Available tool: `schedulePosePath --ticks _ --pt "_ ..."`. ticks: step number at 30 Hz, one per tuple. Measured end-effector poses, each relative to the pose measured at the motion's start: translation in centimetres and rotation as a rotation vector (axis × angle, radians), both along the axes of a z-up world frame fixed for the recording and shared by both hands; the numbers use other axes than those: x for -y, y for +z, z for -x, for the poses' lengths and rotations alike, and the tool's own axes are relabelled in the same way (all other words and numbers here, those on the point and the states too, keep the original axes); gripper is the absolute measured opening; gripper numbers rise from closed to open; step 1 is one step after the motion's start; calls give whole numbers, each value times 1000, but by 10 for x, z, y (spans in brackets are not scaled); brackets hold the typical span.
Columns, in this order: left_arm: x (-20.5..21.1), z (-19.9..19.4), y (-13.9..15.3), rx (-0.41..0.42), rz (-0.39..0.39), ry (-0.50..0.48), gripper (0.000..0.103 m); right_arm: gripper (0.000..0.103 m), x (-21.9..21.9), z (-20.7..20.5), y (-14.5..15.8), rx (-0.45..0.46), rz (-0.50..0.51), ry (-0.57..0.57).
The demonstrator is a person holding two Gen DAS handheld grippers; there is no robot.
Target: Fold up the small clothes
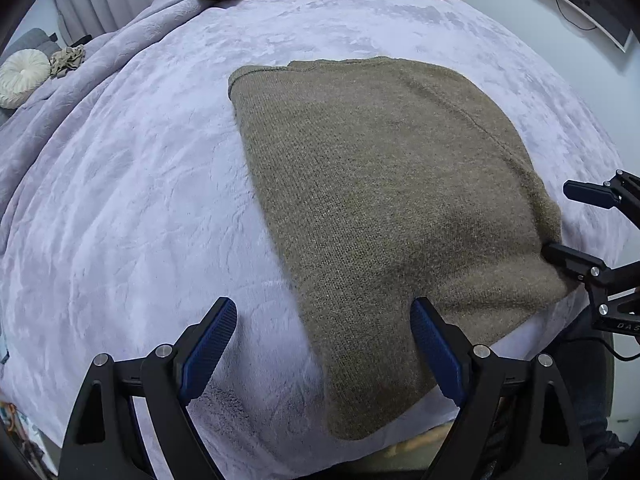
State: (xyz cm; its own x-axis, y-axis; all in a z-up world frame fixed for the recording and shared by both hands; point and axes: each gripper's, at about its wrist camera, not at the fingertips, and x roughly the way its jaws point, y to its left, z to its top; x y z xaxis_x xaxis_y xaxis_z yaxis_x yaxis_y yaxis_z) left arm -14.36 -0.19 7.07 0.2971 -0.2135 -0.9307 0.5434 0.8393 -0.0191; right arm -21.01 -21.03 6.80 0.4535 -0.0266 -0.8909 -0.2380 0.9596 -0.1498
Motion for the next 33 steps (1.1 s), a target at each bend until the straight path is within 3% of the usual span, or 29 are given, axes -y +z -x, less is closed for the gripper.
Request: schedulePosePath --ticks 5,9,11,12,13,14,18,21,26,33 --pt "-1 3 22 52 23 1 89 74 -32 25 44 102 -48 171" --pt "-6 -20 9 -39 47 59 89 74 -57 14 44 89 -114 321" --pt "-7 -25 4 -72 62 70 89 74 -63 2 31 27 -146 355" --pt "-6 -26 1 -76 51 69 90 74 -64 -4 23 4 -143 355" --pt "-5 -26 -2 -75 36 69 101 74 -64 -11 14 -17 -132 351" --pt "-4 -26 -5 -64 3 78 103 74 -63 -17 3 -46 -121 344" --pt "-2 -24 -10 -80 6 84 103 80 -64 -21 -15 -64 -96 360" --pt "0 -18 3 -38 -2 84 103 80 -70 -13 -3 -57 -56 355" --pt "5 -15 30 46 -18 81 103 80 -62 9 39 27 -91 332" --pt "16 -21 32 46 -32 96 103 80 -56 7 59 32 -73 222"
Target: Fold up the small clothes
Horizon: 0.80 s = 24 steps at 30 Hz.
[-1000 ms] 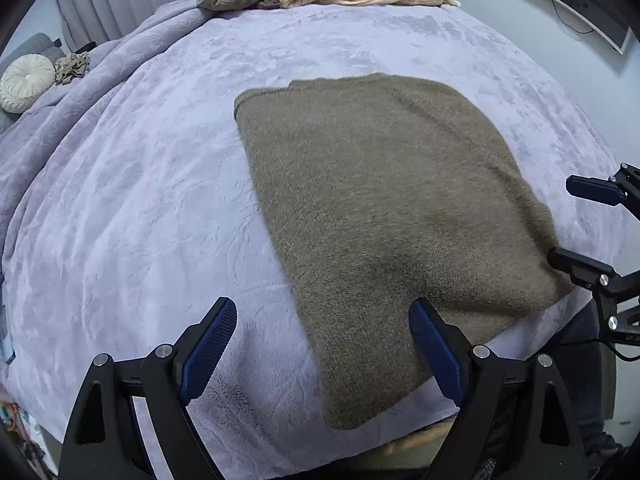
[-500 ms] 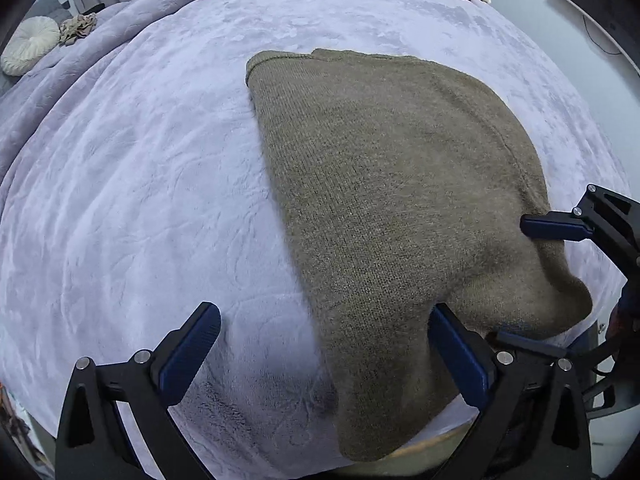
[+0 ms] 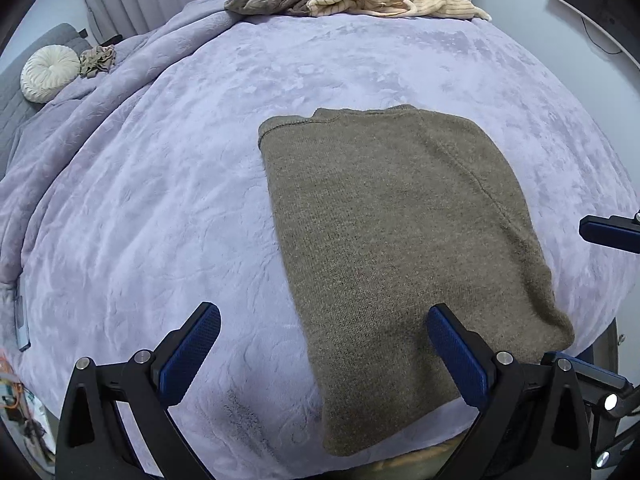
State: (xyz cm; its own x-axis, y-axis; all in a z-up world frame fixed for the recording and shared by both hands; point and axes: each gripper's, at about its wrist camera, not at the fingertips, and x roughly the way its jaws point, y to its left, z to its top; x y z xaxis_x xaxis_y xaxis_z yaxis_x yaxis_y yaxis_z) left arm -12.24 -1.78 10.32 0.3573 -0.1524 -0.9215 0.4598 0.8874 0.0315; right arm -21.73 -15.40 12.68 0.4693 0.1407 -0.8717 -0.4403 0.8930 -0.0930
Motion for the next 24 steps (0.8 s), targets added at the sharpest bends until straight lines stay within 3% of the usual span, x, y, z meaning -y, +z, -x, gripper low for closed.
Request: schedulePosePath --ticks 4,9,12,24 --pt "5 5 -4 -19 4 -4 103 80 -4 -10 -3 -12 37 -36" --pt "-2 13 -6 -48 85 65 103 80 -1 -15 -4 -32 20 -65" --pt "-1 16 -11 -9 -13 123 103 80 -3 -13 -6 -32 29 -73" --pt "-3 15 -13 -11 -40 146 103 80 -5 -12 -15 -59 45 -86"
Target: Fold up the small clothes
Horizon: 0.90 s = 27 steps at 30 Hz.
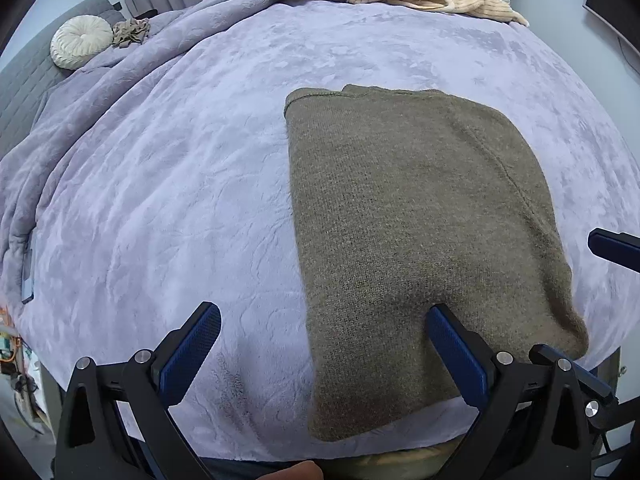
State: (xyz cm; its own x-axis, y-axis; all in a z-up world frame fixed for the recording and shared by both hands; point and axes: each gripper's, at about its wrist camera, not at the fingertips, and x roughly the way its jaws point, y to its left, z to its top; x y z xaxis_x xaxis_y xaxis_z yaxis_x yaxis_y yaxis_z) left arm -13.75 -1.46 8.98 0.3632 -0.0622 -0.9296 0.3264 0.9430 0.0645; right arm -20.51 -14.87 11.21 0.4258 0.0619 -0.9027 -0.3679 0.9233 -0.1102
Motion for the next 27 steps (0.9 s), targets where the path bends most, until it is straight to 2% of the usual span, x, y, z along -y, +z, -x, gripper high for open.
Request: schedulePosePath --ticks 27 --pt "-5 -4 7 -4 15 14 103 80 -4 -2 2 -5 27 12"
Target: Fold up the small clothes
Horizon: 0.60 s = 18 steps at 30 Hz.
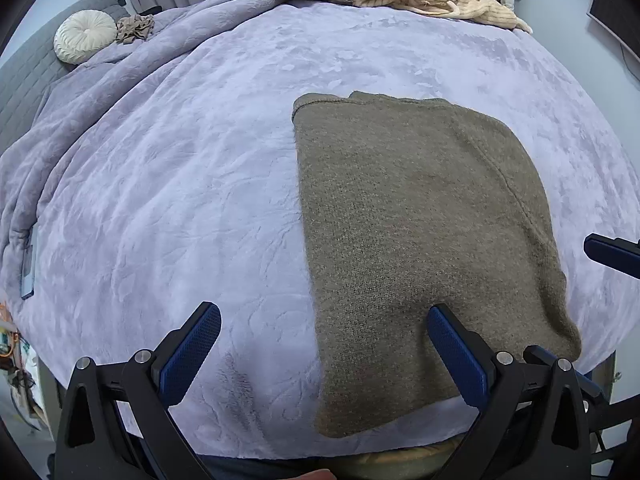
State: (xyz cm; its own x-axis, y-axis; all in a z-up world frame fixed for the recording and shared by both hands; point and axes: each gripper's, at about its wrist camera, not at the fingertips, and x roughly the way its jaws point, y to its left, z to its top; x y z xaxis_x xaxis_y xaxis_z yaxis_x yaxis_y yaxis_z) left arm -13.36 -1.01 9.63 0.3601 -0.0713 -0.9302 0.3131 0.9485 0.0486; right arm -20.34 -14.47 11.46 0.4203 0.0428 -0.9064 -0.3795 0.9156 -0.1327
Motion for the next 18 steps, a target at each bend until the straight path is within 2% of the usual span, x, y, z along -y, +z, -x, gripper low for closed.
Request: schedulePosePath --ticks 18 --pt "-23 -8 -1 -14 59 28 103 80 -16 -8 3 -12 56 24"
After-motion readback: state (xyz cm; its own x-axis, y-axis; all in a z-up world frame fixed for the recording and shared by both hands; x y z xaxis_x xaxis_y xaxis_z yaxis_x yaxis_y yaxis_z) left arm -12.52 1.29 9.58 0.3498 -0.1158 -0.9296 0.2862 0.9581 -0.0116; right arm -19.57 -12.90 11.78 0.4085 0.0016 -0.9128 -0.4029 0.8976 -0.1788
